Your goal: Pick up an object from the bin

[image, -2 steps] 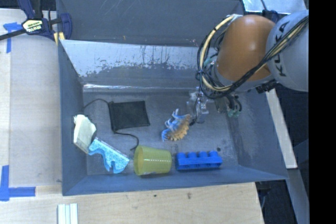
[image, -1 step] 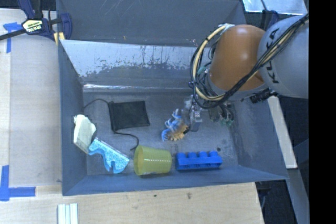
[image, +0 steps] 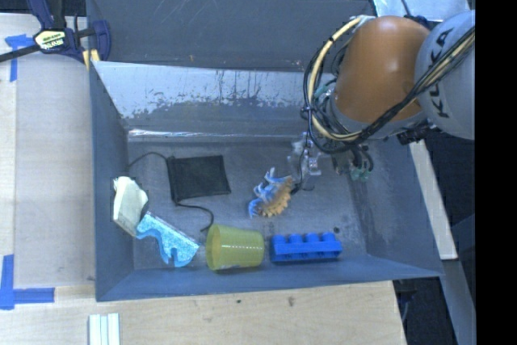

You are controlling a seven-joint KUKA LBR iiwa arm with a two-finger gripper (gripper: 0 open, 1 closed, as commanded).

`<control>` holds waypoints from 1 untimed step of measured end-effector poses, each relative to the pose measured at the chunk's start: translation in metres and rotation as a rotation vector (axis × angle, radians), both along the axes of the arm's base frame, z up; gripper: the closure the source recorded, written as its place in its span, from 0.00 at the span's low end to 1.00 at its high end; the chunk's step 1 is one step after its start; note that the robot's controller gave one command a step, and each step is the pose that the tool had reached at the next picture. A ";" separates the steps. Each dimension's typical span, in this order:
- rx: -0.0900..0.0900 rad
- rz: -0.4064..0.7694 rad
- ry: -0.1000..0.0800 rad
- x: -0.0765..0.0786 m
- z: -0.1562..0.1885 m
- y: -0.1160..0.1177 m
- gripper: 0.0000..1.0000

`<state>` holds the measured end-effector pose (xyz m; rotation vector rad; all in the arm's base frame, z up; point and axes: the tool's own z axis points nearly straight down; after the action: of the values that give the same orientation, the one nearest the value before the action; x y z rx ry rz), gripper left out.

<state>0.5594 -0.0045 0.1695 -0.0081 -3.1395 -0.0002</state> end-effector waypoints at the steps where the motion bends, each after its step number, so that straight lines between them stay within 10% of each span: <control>1: -0.001 0.027 -0.014 0.017 0.023 -0.008 0.00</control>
Offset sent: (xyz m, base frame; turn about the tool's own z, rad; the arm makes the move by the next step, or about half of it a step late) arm -0.0031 -0.0068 -0.0074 -0.0663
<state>0.5760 -0.0125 0.1928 0.0349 -3.1538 0.0011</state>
